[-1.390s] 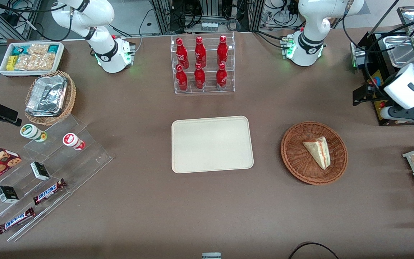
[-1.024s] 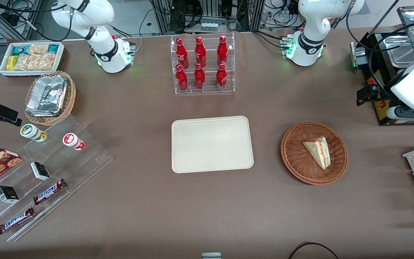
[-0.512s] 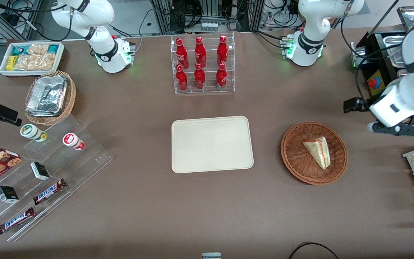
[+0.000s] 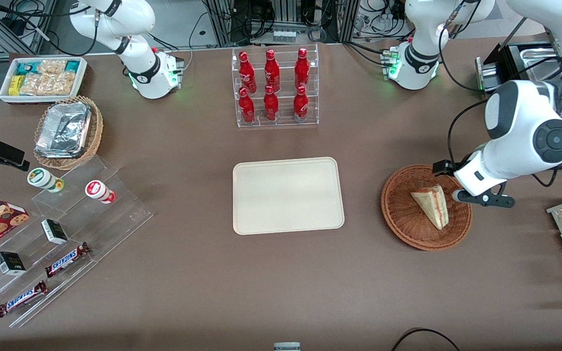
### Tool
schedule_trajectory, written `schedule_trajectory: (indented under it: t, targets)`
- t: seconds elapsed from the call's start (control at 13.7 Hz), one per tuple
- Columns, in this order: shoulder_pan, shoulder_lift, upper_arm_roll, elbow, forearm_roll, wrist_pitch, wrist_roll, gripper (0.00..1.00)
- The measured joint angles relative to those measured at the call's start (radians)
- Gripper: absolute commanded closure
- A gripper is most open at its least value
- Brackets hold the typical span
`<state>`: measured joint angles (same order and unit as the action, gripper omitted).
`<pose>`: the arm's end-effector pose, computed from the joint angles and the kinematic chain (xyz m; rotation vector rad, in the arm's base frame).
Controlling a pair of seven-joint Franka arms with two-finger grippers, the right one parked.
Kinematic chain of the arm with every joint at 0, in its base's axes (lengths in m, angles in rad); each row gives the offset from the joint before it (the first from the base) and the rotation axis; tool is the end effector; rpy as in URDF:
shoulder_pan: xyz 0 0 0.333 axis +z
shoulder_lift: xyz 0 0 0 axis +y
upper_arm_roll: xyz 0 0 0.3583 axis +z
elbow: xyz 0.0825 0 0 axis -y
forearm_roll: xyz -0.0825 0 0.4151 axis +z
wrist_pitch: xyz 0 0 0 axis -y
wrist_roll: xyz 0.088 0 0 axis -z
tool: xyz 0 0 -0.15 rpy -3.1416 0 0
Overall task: Place sandwich from basket to tray
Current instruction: 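Move the left gripper over the wrapped sandwich in the wicker basket, then lower the left gripper around the upright sandwich and close it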
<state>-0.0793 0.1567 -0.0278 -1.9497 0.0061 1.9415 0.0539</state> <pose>0.5953 -0.0630 0.3708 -3.1150 0.2555 0.2580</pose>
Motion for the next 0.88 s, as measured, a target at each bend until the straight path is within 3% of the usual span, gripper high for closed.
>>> schedule_trajectory:
  t: [0.22, 0.66, 0.88]
  targets:
    - [0.006, 0.004, 0.005, -0.134, 0.0, 0.218, -0.06, 0.0]
    - [0.006, 0.008, 0.005, -0.227, -0.002, 0.441, -0.612, 0.0]
    - [0.006, 0.015, 0.005, -0.26, -0.002, 0.5, -0.731, 0.0]
